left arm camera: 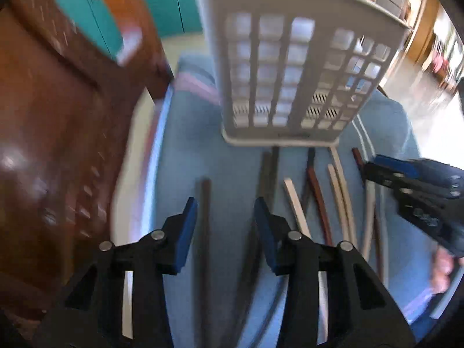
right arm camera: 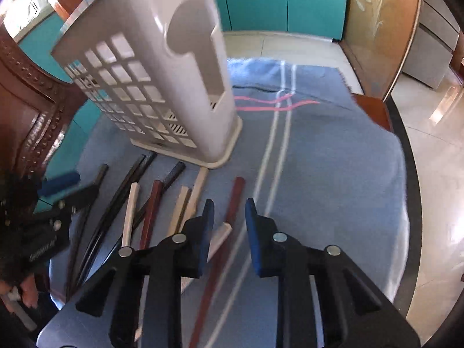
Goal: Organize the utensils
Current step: 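Lower both grippers toward the chopsticks lying beside the white holder, then grasp a beige chopstick with the right gripper while the left grasps a dark brown chopstick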
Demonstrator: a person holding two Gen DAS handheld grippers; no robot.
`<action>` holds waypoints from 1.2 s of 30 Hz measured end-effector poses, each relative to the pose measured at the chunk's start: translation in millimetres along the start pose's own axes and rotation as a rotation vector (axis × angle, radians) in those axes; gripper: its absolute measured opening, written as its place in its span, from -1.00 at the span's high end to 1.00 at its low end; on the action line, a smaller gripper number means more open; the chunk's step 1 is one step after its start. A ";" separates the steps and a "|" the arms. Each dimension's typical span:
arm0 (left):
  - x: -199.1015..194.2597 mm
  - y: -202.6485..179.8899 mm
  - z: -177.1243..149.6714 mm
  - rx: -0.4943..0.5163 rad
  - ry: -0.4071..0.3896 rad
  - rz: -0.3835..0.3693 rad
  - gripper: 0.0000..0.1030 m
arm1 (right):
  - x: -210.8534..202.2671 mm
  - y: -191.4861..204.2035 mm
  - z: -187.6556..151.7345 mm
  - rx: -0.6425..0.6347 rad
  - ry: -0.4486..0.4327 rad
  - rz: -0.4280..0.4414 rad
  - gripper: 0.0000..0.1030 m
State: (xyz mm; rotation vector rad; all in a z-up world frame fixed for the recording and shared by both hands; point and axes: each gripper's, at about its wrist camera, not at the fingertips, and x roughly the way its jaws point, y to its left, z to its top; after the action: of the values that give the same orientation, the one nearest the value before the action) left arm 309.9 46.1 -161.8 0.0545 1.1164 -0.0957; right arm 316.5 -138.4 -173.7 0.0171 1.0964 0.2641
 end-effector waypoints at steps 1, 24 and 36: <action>4.0 3.7 -1.3 -0.021 0.024 -0.031 0.17 | 3.3 1.2 2.9 -0.007 0.010 -0.008 0.52; -17.8 -4.1 -50.0 0.078 -0.071 0.027 0.06 | -12.4 -31.4 -1.0 -0.012 0.011 -0.066 0.52; 3.1 22.0 -52.0 -0.037 0.061 -0.062 0.21 | 2.3 -13.2 -11.9 -0.038 0.072 0.090 0.59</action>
State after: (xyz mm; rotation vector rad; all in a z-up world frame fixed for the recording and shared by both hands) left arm 267.0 72.6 -187.4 -0.0099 1.1802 -0.1295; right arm 309.8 -152.1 -183.1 0.0237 1.1640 0.3690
